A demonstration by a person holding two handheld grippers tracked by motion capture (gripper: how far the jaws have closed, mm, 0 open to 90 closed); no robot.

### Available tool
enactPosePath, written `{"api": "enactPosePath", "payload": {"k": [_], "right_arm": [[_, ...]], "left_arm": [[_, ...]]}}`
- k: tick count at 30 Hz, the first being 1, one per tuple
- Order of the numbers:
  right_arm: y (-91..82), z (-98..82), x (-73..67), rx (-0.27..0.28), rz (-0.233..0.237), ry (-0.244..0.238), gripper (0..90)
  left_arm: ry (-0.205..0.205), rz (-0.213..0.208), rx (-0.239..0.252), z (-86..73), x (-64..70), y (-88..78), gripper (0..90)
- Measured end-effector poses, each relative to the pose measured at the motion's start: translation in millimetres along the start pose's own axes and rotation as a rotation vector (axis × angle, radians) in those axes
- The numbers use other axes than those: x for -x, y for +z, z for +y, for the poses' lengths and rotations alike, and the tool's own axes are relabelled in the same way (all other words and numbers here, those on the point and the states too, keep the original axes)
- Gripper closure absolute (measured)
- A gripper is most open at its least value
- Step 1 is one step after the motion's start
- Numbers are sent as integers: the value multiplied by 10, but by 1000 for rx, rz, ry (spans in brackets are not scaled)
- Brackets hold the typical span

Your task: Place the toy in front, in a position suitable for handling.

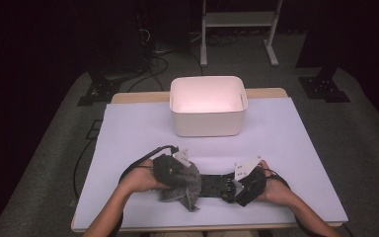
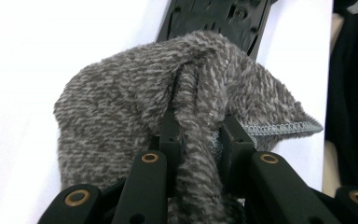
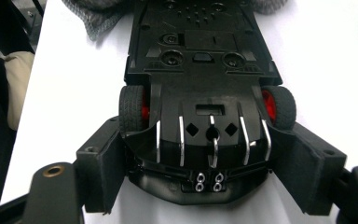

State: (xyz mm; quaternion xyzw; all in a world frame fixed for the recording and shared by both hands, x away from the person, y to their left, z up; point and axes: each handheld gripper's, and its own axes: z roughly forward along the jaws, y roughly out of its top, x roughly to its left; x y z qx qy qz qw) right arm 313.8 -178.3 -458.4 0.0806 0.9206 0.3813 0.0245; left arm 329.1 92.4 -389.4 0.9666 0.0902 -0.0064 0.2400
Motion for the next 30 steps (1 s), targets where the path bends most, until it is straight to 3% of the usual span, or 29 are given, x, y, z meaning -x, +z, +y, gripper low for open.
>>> {"api": "enactPosePath", "payload": {"k": [6,14,16,22,30], "right_arm": [[-3,17,-17,-7,-11,-23,235],[-4,32,-36,-10,-22,-35,234],[1,25,-46,-17,-22,-26,234],[8,-4,-14,0,-13,-34,234],[9,-16,-5,9,-4,-22,234]], "left_arm": [[43,-61,43,310,22,161,743],[138,-90,29,820,117,395,743],[149,-90,6,869,117,444,742],[125,-100,2,765,68,419,743],[30,-69,-6,351,-43,242,741]]}}
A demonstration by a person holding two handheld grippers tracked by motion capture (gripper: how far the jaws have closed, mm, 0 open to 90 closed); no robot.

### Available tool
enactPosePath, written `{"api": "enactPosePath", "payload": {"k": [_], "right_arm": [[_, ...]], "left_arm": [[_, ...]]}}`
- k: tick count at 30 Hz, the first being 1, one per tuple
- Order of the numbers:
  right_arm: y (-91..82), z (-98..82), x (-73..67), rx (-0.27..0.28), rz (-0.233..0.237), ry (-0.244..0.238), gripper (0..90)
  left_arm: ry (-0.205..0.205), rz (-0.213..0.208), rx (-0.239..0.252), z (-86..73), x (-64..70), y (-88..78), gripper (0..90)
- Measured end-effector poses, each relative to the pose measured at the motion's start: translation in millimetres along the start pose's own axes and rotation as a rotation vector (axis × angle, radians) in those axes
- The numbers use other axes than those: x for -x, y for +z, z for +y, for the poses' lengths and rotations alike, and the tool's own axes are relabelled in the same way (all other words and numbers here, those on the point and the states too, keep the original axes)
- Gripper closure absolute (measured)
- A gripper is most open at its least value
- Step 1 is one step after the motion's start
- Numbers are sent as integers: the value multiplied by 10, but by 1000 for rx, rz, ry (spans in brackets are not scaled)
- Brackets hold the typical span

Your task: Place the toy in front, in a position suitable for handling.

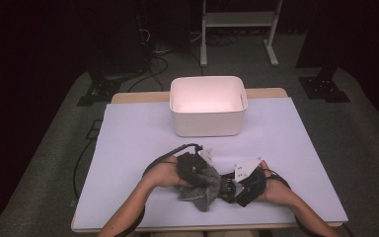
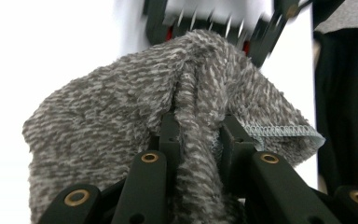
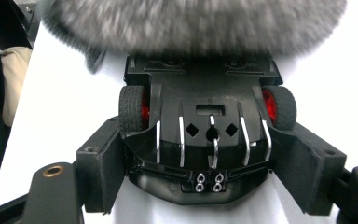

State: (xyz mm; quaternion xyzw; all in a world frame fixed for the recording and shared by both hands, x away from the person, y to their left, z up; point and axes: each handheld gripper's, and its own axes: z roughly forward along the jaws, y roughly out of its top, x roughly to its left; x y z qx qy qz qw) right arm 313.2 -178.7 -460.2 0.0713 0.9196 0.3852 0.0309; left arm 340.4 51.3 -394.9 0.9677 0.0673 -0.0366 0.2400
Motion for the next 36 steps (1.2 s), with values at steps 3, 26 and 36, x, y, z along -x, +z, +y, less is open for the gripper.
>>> {"api": "enactPosePath", "payload": {"k": [3,26,36], "right_arm": [[-1,2,18,-1,11,21,233],[3,86,-14,-10,-19,24,209],[19,72,-38,-5,-30,-10,211]], "left_arm": [[-36,14,3,-141,-43,-55,738],[-3,-13,18,-11,39,6,736],[92,-40,32,510,109,186,737]]}}
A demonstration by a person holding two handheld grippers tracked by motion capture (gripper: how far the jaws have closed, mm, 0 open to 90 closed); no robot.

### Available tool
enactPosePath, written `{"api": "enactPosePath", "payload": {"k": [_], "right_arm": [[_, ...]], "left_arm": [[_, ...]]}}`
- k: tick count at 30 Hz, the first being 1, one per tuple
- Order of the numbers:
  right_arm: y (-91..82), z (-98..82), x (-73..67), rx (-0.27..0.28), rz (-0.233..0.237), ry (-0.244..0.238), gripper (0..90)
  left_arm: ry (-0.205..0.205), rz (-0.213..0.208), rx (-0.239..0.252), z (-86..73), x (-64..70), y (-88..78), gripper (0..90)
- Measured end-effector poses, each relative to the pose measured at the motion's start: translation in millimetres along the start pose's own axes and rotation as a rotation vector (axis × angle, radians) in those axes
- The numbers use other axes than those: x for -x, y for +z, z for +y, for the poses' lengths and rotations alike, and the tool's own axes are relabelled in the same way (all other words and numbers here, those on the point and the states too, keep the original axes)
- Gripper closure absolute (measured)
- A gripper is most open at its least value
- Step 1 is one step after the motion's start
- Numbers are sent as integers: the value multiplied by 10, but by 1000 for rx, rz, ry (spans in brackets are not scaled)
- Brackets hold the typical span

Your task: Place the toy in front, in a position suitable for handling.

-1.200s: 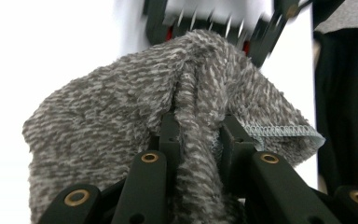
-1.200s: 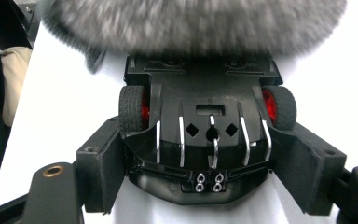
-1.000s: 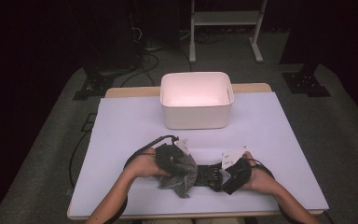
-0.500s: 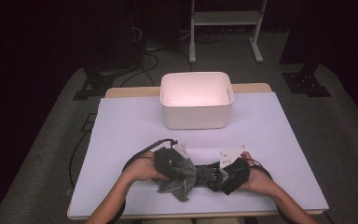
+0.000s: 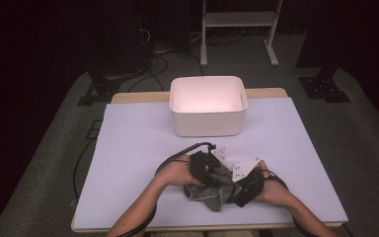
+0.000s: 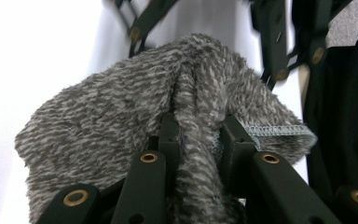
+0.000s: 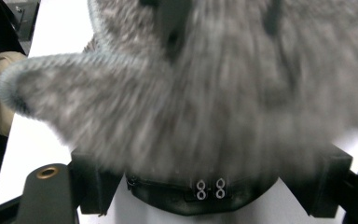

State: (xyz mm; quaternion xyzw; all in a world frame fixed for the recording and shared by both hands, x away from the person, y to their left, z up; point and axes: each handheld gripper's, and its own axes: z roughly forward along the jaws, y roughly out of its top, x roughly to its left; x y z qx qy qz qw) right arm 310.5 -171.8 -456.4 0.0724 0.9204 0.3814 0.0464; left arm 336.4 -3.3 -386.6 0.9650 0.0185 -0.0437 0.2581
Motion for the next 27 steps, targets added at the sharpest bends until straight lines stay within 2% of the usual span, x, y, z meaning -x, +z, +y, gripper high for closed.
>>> {"api": "enactPosePath", "payload": {"k": [2,3,7,8,17,22,27], "right_arm": [[3,-6,-12,-2,0,2,211],[8,-10,-23,1,6,20,212],[4,-29,-19,-3,2,11,216],[6,-36,-8,1,-1,-1,217],[9,-60,23,17,25,35,219],[7,-74,36,26,34,46,219],[2,-75,54,30,43,69,218]], "left_arm": [[13,-1,0,70,13,44,737],[18,0,-4,78,12,53,737],[12,-5,-1,17,9,32,738],[9,-3,4,-16,6,19,738],[-67,26,25,-432,-21,-147,738],[-112,28,74,-666,-29,-245,738],[-142,39,92,-804,-53,-302,738]]}}
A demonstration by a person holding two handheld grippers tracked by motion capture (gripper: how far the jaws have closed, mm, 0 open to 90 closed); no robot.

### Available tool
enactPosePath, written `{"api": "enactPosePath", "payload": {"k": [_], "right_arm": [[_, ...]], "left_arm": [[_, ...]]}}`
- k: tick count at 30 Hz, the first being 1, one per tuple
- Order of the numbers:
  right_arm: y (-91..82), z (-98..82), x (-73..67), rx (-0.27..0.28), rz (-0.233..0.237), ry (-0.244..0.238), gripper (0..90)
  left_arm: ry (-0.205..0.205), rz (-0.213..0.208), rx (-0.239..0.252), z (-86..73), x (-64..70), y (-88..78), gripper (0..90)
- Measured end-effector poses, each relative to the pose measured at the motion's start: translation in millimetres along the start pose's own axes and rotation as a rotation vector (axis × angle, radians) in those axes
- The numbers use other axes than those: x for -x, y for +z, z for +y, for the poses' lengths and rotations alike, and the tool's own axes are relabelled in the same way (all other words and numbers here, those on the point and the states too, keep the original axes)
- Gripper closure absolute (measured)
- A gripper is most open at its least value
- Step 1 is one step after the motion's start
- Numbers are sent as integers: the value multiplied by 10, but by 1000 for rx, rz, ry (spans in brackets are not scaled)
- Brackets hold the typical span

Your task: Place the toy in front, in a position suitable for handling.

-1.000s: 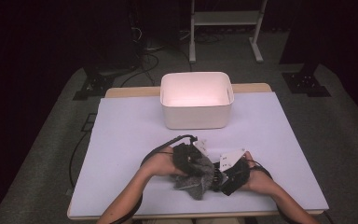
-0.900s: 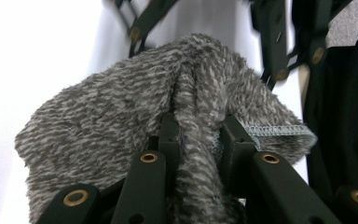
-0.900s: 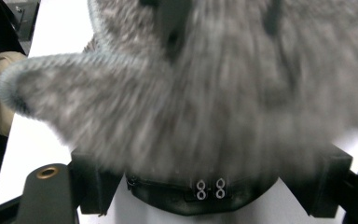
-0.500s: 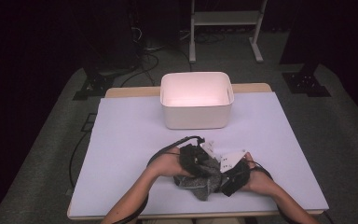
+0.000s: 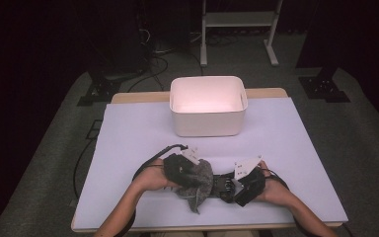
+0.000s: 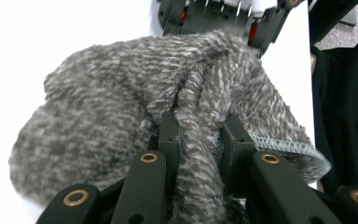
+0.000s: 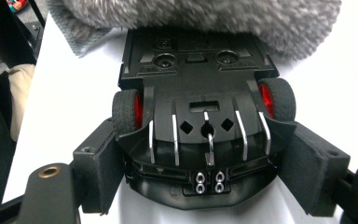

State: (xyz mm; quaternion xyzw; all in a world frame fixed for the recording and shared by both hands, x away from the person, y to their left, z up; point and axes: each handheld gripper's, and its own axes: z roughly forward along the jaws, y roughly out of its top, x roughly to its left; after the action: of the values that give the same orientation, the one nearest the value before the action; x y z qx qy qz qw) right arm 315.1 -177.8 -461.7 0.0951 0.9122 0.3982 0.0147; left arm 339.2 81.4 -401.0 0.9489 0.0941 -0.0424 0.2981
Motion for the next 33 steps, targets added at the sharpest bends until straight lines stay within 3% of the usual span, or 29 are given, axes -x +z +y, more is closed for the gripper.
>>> {"api": "enactPosePath", "payload": {"k": [4,8,12,18,24,29,33], "right_arm": [[-8,13,2,-6,9,35,215],[-71,-2,-3,-34,-15,28,202],[-205,-64,21,-27,-13,86,182],[-301,-43,109,34,77,213,179],[-204,140,173,48,99,254,176],[-117,173,268,69,154,323,193],[-127,181,319,71,143,358,203]], "left_arm": [[-18,-3,40,1,-7,-28,737],[7,-6,-4,32,26,78,737],[-7,-20,13,-16,18,78,737],[-2,-14,2,-5,38,85,737],[12,-13,-18,21,51,88,737],[21,-14,-34,39,56,87,735],[21,-14,-37,48,65,88,735]]}}
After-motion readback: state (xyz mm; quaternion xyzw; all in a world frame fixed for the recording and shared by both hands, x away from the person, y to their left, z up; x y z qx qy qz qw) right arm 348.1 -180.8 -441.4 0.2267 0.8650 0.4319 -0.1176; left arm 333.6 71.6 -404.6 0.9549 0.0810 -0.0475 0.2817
